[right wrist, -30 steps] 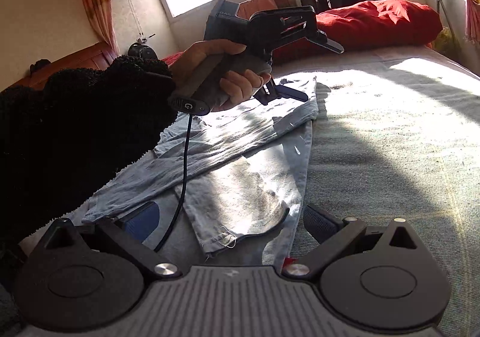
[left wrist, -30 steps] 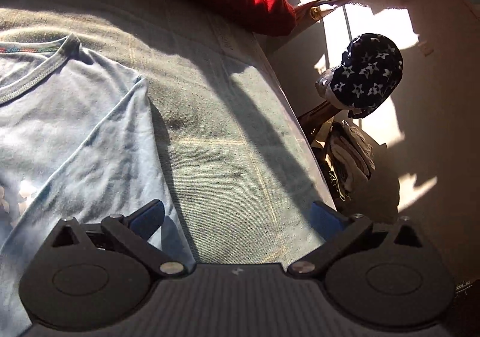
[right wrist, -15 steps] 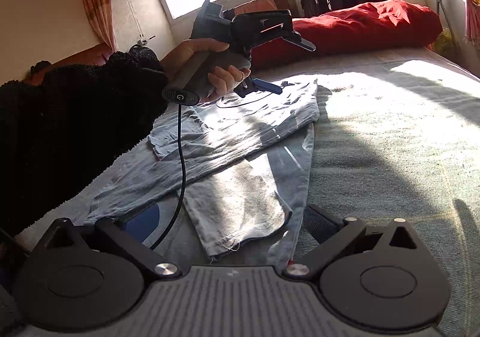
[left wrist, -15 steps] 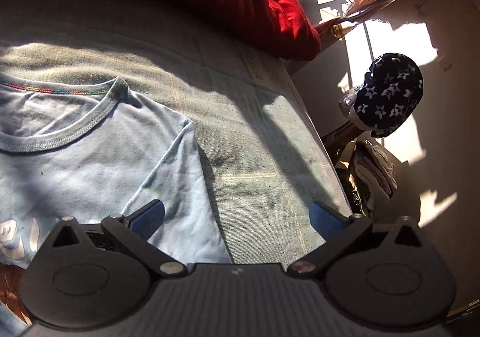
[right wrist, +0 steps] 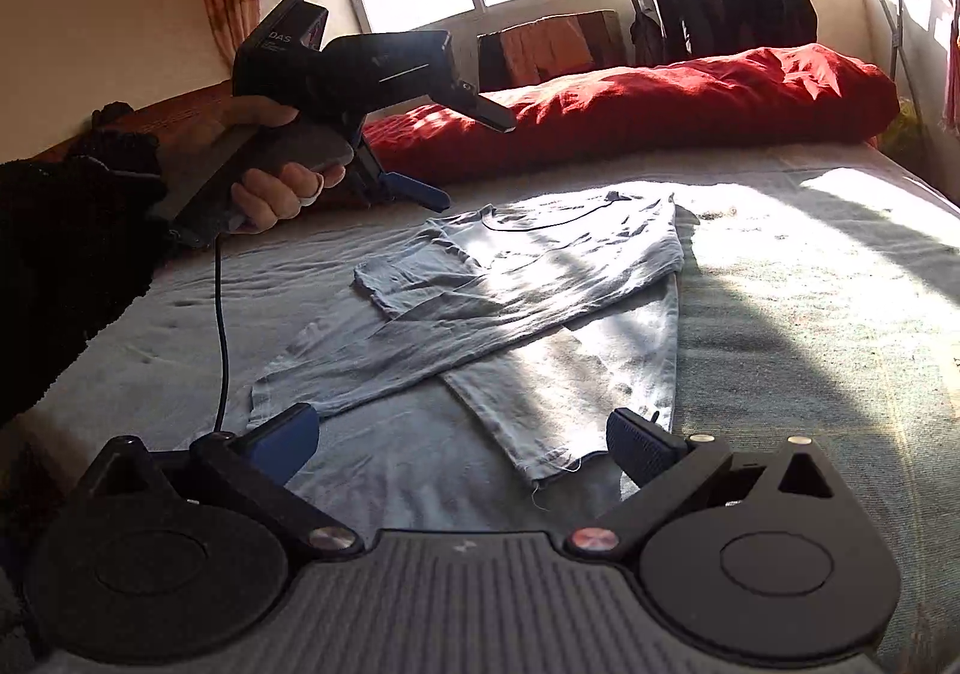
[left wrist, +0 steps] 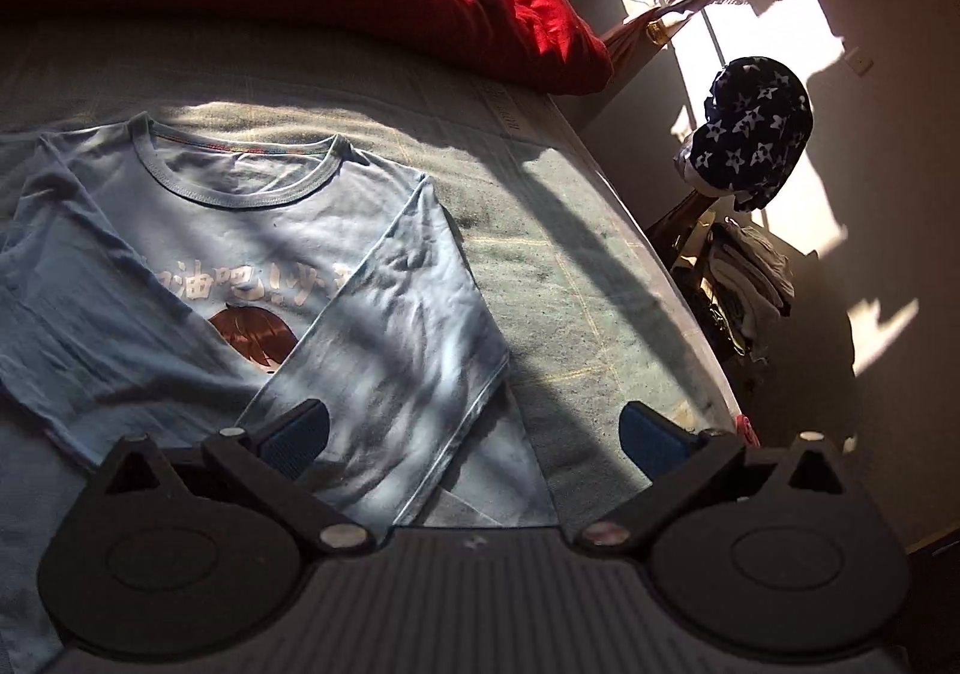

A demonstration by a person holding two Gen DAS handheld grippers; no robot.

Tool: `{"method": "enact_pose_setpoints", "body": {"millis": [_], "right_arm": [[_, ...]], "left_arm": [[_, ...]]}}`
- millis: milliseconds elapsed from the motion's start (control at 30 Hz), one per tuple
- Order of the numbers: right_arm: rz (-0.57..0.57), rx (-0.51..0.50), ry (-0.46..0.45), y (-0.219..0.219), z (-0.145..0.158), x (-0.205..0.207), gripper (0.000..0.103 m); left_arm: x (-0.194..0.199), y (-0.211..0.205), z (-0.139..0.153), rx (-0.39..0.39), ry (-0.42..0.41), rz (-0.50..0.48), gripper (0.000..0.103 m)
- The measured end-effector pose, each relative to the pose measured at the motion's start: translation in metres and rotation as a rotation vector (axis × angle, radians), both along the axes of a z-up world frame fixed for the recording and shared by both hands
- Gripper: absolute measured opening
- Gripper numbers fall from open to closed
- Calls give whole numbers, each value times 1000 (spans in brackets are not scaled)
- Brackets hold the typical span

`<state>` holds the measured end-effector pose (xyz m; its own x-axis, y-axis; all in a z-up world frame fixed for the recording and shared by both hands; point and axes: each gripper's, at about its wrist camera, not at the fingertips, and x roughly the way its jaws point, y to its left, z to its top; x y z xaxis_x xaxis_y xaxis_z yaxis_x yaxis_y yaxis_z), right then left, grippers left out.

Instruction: Fold clothes

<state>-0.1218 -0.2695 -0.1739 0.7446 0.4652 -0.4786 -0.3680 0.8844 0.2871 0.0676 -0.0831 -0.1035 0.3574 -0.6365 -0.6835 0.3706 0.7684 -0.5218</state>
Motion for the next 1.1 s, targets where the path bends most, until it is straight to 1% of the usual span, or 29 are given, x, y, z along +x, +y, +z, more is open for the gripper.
{"method": "enact_pose_setpoints", "body": {"millis": [167, 267, 367, 433, 567, 667, 767, 800, 867, 1000, 1100], "right_arm": [[18, -11, 12, 15, 2, -16, 103], [31, -19, 19, 24, 2, -25, 103], [40, -32, 19, 31, 3, -32, 103], [40, -41, 18, 35, 5, -35, 103], [44, -56, 20, 41, 5, -37, 103], [50, -63, 27, 44, 4, -37, 103], [58, -66, 35, 48, 2, -35, 103], [60, -68, 39, 50, 1, -34, 103], [67, -74, 44, 54, -1, -33, 103], [71, -108, 52, 61, -6, -33, 103], [68, -122, 54, 60, -7, -36, 103]], "left_arm": [[-58, 27, -35, 101, -35, -37, 102], [-84, 41, -64, 169, -47, -26, 102], [-103, 58, -82, 188, -45, 14, 102], [-118, 68, -85, 169, -67, 24, 102], [-151, 81, -80, 148, -97, 22, 102], [-171, 85, -71, 191, -170, 11, 102], [-183, 84, -63, 240, -288, -8, 102], [-182, 84, -63, 242, -295, -17, 102], [-179, 82, -69, 235, -284, -27, 102], [-171, 83, -87, 225, -236, -9, 102], [-177, 86, -91, 212, -235, -3, 102]]}}
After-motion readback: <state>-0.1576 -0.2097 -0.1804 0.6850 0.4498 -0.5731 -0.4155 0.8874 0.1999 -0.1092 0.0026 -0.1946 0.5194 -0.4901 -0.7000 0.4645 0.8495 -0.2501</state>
